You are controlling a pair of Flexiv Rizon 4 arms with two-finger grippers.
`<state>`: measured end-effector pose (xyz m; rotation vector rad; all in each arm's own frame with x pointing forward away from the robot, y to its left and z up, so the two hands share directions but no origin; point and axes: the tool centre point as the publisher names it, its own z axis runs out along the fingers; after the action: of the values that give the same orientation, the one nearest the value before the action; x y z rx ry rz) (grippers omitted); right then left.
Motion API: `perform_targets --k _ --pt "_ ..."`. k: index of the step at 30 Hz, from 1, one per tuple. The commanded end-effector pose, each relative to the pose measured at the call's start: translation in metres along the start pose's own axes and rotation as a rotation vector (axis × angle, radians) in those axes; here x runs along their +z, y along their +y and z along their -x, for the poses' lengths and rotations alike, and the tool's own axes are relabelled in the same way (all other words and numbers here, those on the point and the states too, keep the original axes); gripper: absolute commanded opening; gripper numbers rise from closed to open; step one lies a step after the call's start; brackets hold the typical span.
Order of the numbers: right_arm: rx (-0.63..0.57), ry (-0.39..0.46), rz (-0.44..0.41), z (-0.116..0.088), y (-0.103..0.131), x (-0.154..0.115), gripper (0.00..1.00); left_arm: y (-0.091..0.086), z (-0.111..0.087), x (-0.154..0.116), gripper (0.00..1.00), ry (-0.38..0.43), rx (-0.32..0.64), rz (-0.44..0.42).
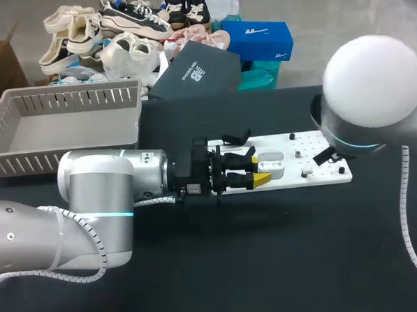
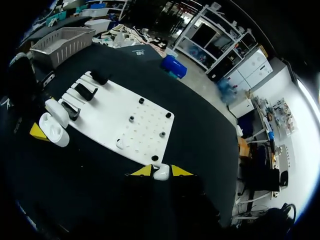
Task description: Pick up each earbud case from the left stands, insert the matching earbuds, close the lid, and place the case in the box.
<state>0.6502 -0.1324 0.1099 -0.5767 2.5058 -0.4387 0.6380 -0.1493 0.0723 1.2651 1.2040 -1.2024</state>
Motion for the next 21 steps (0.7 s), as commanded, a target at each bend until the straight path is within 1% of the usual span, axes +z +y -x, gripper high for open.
perform_targets --k 1,4,11,15,21 --pt "-0.014 -0.083 0.050 -0.008 -0.003 -0.045 0.00 -0.002 0.000 0.000 0.00 0.000 0.002 0.006" --pt "-0.041 -0.097 0.094 -0.005 0.005 -0.062 0.00 -0.002 0.000 0.000 0.00 0.000 0.002 0.006" --pt "-0.107 -0.100 0.156 -0.002 0.025 -0.093 0.00 -0.002 0.000 0.000 0.00 0.000 0.002 0.006" --pt "-0.143 -0.086 0.190 -0.002 0.036 -0.103 0.00 -0.002 0.000 0.000 0.00 0.000 0.002 0.006" --pt "-0.177 -0.062 0.216 0.002 0.054 -0.109 0.00 -0.002 0.000 0.000 0.00 0.000 0.002 0.006"
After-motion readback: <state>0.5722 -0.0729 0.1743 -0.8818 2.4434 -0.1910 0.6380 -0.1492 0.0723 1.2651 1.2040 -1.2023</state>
